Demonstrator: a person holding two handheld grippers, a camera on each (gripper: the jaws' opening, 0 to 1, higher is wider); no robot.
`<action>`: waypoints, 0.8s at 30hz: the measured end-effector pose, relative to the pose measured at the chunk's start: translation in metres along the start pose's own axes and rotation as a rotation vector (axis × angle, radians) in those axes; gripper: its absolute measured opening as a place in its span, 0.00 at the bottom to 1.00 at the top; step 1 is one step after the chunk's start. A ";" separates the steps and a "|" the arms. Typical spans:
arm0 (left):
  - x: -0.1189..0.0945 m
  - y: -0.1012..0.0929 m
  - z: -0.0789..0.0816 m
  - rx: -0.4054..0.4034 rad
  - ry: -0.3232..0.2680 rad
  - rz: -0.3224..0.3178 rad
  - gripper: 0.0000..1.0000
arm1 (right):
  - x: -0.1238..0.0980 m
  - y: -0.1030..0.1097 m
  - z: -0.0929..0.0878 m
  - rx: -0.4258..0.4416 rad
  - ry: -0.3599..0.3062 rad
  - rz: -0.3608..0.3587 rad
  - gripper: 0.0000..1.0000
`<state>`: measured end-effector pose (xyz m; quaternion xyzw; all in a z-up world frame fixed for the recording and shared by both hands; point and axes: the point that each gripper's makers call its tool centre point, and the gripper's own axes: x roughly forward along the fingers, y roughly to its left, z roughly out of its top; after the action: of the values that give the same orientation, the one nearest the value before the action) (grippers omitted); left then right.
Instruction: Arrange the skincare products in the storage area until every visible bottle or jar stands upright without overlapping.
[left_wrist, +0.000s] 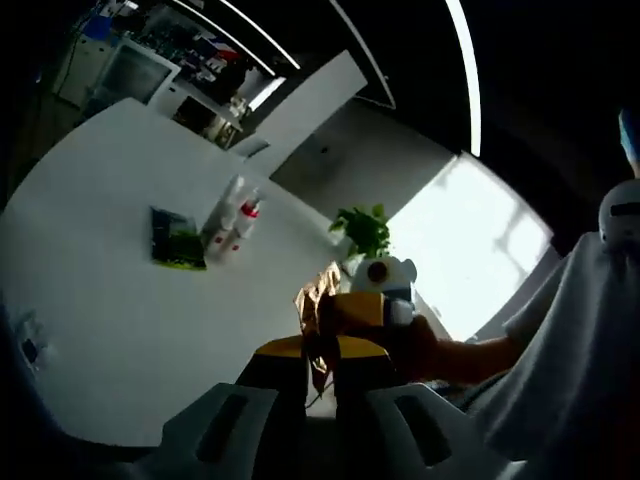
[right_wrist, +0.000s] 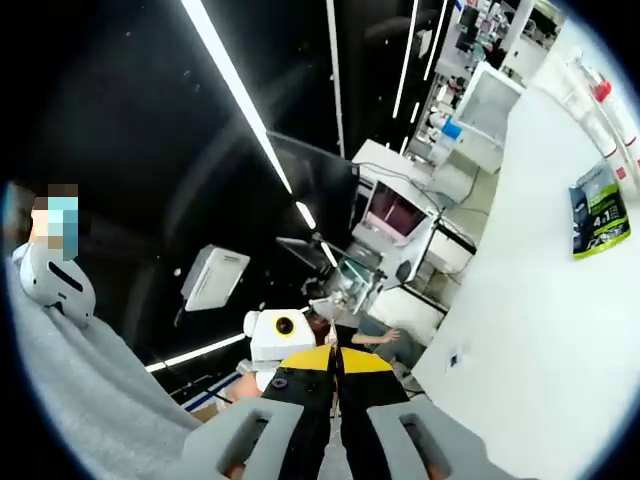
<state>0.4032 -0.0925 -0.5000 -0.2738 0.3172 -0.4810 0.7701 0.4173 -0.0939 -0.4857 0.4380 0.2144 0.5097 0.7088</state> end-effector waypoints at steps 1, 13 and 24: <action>-0.001 -0.002 0.001 0.003 -0.005 -0.011 0.00 | 0.000 0.000 0.000 0.005 -0.001 0.000 0.00; -0.005 -0.011 -0.010 0.005 0.063 -0.063 0.00 | 0.002 0.007 -0.006 -0.051 0.063 0.002 0.02; -0.003 -0.010 -0.017 0.032 0.069 -0.042 0.03 | 0.002 0.014 -0.007 -0.050 0.004 0.021 0.00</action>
<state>0.3837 -0.0957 -0.5028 -0.2515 0.3299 -0.5113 0.7526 0.4056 -0.0885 -0.4775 0.4214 0.1982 0.5232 0.7137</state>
